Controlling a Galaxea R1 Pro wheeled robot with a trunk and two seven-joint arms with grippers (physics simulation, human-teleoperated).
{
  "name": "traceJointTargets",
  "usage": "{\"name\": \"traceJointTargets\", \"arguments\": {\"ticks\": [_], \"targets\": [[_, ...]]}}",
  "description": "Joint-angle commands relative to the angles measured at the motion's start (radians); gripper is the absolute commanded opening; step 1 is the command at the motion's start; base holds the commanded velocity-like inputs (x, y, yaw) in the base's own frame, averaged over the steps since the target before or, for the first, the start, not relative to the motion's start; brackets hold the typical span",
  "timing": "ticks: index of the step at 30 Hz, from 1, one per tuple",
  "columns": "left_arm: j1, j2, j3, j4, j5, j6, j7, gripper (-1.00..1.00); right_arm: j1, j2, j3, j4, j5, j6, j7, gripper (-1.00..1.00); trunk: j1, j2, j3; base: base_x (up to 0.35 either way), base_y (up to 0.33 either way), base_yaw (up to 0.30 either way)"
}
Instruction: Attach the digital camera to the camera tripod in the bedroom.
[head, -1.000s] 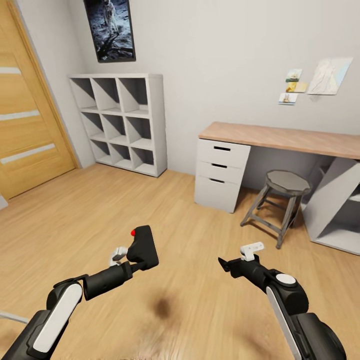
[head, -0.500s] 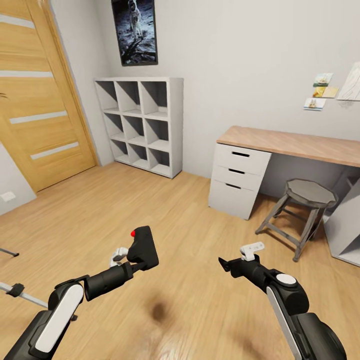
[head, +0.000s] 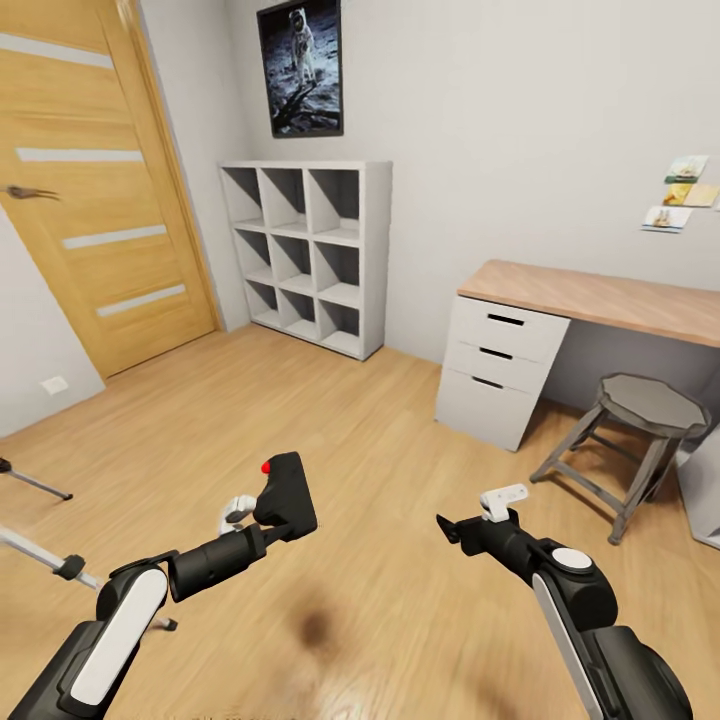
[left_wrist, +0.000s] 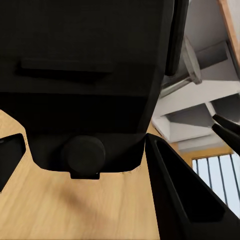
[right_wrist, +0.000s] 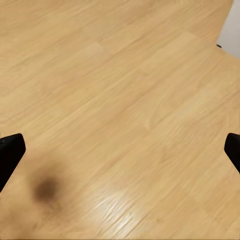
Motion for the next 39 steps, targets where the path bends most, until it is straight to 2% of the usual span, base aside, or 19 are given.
{"name": "traceJointTargets", "arguments": {"ticks": [1, 31, 39], "targets": [[-0.001, 0.0, 0.0, 0.0, -0.001, 0.003, -0.003, -1.0, 0.0, -0.001, 0.0, -0.001, 0.0, 0.005, 0.002, 1.0, -0.004, 0.007, 0.002, 0.0, 0.0, 0.268], [-0.001, 0.001, 0.0, 0.003, -0.001, 0.003, -0.002, -1.0, -0.001, -0.001, 0.0, 0.0, 0.0, 0.0, 0.004, 1.0, -0.119, 0.217, 0.096, 0.0, 0.0, 0.275], [-0.001, 0.001, 0.0, 0.004, -0.001, 0.003, -0.002, -1.0, -0.001, -0.002, -0.001, 0.006, 0.0, -0.004, 0.011, 1.0, -0.15, 0.273, 0.121, 0.0, 0.0, 0.097]]}}
